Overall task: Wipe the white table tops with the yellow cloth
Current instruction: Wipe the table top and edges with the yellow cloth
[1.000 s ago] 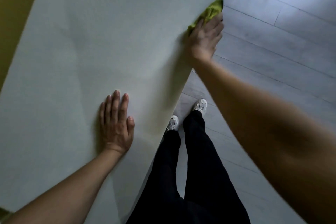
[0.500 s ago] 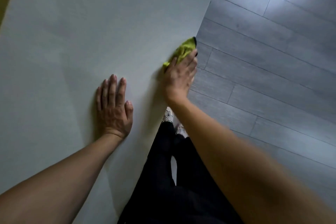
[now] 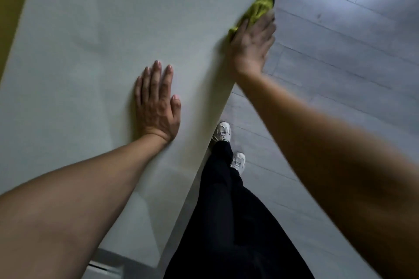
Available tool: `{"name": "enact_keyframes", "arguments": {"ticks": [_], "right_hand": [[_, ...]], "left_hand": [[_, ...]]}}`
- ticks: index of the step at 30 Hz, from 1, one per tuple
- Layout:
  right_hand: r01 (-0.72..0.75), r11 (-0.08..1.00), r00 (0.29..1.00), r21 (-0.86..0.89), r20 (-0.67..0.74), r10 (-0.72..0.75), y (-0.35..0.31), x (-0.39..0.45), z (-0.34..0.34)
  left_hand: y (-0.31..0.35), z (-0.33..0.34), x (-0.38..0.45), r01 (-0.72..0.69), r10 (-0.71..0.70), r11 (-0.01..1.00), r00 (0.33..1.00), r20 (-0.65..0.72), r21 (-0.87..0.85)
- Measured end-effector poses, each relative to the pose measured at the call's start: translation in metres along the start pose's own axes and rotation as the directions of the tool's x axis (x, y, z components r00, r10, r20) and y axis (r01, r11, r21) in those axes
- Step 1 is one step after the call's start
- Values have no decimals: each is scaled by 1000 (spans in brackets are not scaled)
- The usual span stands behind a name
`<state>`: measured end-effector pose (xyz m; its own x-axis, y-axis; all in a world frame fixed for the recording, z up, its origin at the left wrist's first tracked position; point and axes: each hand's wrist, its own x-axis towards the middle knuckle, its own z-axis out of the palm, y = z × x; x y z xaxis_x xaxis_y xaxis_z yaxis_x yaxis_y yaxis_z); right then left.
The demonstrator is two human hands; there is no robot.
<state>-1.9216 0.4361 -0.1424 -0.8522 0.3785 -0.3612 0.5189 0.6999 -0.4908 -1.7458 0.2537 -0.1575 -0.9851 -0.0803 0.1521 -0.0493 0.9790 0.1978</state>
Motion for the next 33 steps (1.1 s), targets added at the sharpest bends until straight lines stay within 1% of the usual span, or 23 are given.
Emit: {"name": "enact_keyframes", "arguments": {"ticks": [5,8,10,12,15,16,19,23,25,28,33], "right_hand": [[23,996,999,85,35,-26,51,-166,28],[40,997,997,59,68,-44,74,-224,37],[5,999,996,52,86,-9,73,-225,38],[-12,996,996,85,86,5,64,-207,35],[-36,983,998,180,65,25,43,-149,27],[-42,982,998,185,57,32,37,-125,23],[-9,990,1000,139,27,5,22,-59,14],[48,994,996,96,-79,-40,14,-21,11],[55,995,993,83,-109,-46,15,-22,12],[60,995,994,83,-93,-53,24,-52,16],[36,990,999,133,-12,-35,58,-171,39]], "left_hand": [[-3,2,-1,-7,7,1000,1000,-16,22],[-4,2,-1,-14,14,1000,1000,-24,15],[-3,3,-1,-10,11,1000,999,-40,18],[-3,4,-1,-14,15,1000,999,-45,16],[-4,4,-1,-5,6,1000,999,-43,17],[-3,4,-2,-3,3,1000,999,-46,17],[-1,3,-1,-1,2,1000,998,-60,13],[-1,2,-1,8,-6,1000,998,-65,19],[0,1,-1,12,-12,1000,998,-65,9],[0,0,-1,29,-29,1000,999,-43,-1],[1,-10,0,64,-64,998,994,89,3]]}}
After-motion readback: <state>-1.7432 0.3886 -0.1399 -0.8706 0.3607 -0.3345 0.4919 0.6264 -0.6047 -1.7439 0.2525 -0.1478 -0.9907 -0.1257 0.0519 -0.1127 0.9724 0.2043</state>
